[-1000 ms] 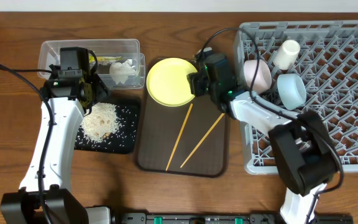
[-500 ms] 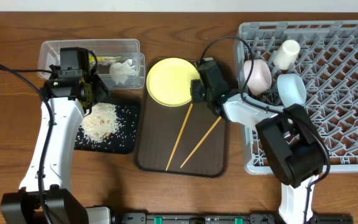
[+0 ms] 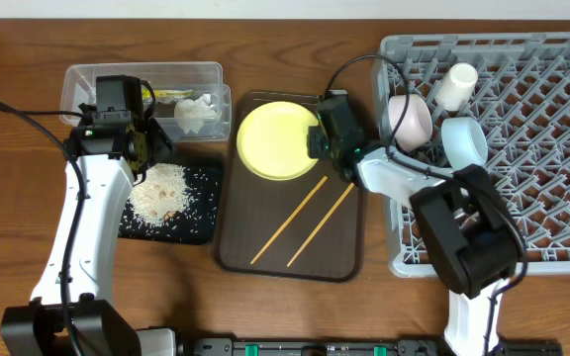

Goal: Sort waste into correct bins and load items into the dishwasher rack
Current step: 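Grasp the yellow plate and lift it toward the rack, then stand the yellow plate upright in the rack slots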

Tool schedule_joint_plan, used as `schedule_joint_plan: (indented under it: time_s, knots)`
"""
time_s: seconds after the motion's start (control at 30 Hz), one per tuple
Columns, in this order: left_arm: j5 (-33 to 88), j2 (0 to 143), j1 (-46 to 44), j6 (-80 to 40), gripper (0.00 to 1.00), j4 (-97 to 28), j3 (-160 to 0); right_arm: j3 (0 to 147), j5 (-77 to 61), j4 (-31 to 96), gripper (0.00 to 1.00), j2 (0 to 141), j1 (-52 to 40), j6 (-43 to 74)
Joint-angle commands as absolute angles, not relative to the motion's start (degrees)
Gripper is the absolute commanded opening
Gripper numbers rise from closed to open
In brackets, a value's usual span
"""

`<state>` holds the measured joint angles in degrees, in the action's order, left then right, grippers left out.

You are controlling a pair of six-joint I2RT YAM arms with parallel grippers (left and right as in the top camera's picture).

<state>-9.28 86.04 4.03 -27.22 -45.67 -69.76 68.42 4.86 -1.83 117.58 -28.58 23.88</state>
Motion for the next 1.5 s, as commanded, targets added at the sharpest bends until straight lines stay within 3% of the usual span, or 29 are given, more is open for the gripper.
schedule_joint_plan:
  time_s: [0.0, 0.2, 0.43, 0.6, 0.93, 1.1, 1.47]
  knots:
    - [-10.07, 85.93, 4.21, -27.55, 0.81, -45.82, -69.21, 70.78, 6.87, -1.23, 0.01, 109.80, -25.76, 16.71]
    - [-10.07, 85.93, 4.21, -27.53, 0.81, -45.82, -69.21, 70.98, 7.29, 5.34, 0.01, 95.13, -22.74, 3.60]
    - [-10.11, 85.93, 4.21, -27.53, 0.81, -45.80, -69.21, 71.00, 7.29, 20.60, 0.01, 77.95, -16.80, -6.04]
    - [-10.11, 85.93, 4.21, -27.53, 0.82, -45.58, -69.21, 71.00, 8.12, 32.40, 0.01, 68.25, -10.15, -20.43]
    - [-10.11, 85.93, 4.21, -27.53, 0.82, -45.43, -69.21, 70.98, 27.59, 40.38, 0.01, 66.78, -8.19, -46.46]
    - [-10.09, 85.93, 4.21, -27.55, 0.82, -45.41, -69.21, 70.98, 36.73, 44.01, 0.01, 70.28, -8.75, -46.76]
    - [-10.09, 85.93, 4.21, -27.53, 0.82, -45.65, -69.21, 70.98, 32.27, 47.31, 0.01, 79.13, -11.62, -40.66]
